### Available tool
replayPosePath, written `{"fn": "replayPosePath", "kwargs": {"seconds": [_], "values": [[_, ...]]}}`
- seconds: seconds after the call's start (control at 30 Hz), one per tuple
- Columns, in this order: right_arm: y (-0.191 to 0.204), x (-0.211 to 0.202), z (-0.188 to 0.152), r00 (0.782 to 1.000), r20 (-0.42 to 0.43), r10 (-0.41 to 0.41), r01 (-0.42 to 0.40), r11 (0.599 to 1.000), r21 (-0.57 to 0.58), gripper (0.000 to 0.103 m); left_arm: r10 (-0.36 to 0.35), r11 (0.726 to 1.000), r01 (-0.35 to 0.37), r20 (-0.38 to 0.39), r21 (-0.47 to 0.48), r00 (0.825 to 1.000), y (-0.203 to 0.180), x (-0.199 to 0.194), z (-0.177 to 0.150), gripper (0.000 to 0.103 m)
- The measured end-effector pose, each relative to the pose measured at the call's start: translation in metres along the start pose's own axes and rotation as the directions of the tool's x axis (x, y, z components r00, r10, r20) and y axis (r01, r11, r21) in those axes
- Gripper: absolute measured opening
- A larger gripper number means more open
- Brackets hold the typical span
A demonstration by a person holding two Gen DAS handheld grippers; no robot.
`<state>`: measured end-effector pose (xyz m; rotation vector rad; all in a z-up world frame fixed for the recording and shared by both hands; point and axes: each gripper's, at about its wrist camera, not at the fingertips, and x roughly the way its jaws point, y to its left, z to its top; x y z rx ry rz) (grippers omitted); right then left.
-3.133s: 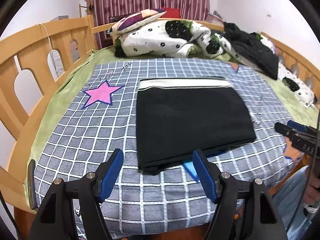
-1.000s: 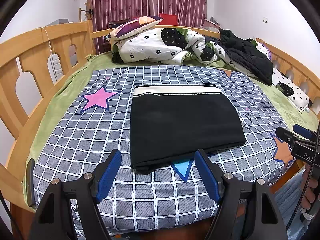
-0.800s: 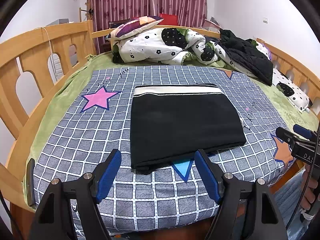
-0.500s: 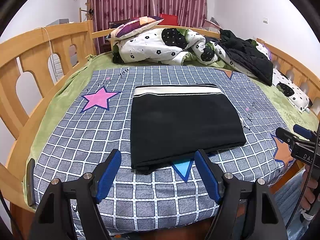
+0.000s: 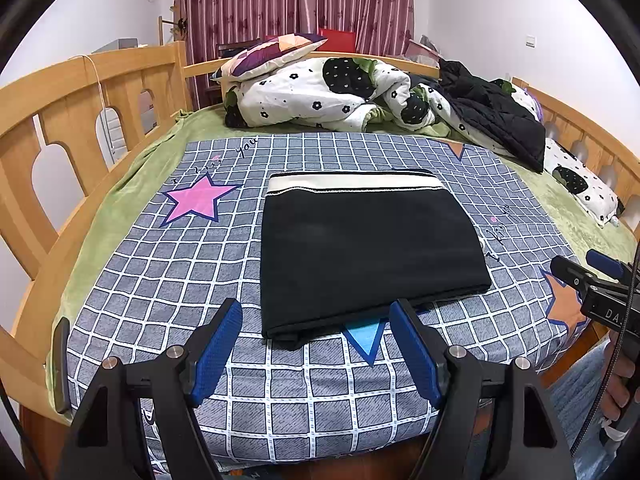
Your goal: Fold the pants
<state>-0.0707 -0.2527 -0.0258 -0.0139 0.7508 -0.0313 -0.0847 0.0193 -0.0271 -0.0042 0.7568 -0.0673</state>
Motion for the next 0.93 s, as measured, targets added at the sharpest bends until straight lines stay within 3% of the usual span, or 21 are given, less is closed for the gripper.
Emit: {"fn": "replayPosePath", "kwargs": {"seconds": [0.93], "values": [[0.0015, 0.0004, -0.001, 1.0, -0.003, -0.004, 0.004, 1.0, -0.007, 0.091, 0.016, 1.0, -0.016, 0.006, -0.004, 1.0, -0.0066, -0.0045, 0.0015, 0.075]]}}
